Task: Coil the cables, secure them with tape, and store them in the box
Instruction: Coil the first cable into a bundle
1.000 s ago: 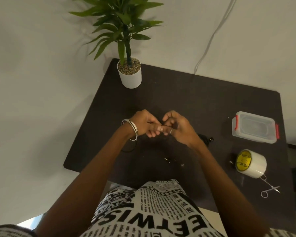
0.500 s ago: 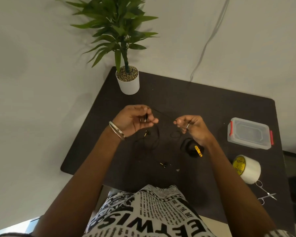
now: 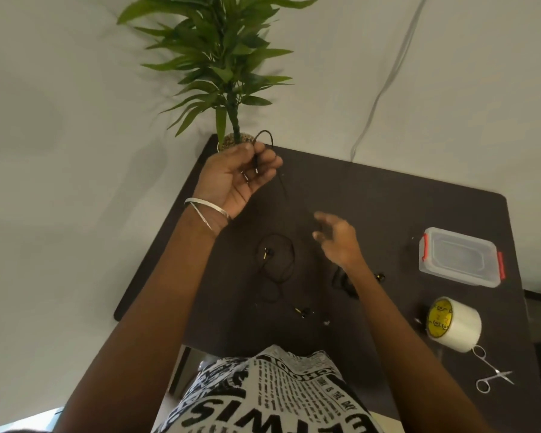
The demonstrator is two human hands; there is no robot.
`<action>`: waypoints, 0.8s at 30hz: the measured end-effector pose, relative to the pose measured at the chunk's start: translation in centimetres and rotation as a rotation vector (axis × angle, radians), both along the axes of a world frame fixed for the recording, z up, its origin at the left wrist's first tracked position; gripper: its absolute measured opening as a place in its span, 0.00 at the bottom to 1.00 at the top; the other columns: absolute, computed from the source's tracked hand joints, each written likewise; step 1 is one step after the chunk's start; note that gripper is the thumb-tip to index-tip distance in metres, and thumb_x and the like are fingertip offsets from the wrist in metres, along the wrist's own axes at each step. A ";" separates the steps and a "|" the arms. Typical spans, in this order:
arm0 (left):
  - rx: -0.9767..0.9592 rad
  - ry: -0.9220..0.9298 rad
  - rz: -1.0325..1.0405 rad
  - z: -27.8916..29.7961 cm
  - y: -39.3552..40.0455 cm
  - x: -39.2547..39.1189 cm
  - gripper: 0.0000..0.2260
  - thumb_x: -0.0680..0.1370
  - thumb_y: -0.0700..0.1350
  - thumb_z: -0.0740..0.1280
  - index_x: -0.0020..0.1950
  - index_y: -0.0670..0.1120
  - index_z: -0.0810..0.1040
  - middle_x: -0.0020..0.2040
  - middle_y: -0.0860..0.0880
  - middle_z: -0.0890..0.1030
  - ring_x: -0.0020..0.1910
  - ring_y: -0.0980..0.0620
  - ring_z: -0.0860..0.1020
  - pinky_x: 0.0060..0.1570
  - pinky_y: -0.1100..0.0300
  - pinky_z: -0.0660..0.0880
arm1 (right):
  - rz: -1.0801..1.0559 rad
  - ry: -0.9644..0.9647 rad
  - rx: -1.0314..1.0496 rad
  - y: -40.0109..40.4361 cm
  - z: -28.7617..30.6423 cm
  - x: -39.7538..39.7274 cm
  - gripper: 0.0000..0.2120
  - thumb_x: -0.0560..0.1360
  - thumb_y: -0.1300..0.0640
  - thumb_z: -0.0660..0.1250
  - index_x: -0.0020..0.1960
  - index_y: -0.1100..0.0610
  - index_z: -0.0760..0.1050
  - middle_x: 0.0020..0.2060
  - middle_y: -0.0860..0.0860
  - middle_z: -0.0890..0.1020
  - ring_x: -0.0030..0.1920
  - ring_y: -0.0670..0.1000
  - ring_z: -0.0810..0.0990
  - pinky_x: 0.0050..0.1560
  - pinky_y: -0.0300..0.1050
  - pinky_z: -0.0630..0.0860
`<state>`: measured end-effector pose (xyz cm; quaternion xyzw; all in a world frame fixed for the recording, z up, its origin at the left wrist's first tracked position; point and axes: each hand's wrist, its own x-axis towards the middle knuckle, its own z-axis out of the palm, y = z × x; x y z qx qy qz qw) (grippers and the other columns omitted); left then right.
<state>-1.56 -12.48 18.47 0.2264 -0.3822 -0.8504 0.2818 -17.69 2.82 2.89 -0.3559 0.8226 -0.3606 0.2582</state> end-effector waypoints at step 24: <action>0.175 0.065 -0.224 1.2 3.1 -1.4 0.13 0.79 0.31 0.53 0.59 0.36 0.74 0.41 0.45 0.84 0.40 0.53 0.83 0.39 0.63 0.80 | 0.174 -0.095 -0.502 -6.3 7.9 4.3 0.23 0.77 0.72 0.55 0.36 0.46 0.70 0.27 0.43 0.76 0.26 0.42 0.75 0.28 0.38 0.71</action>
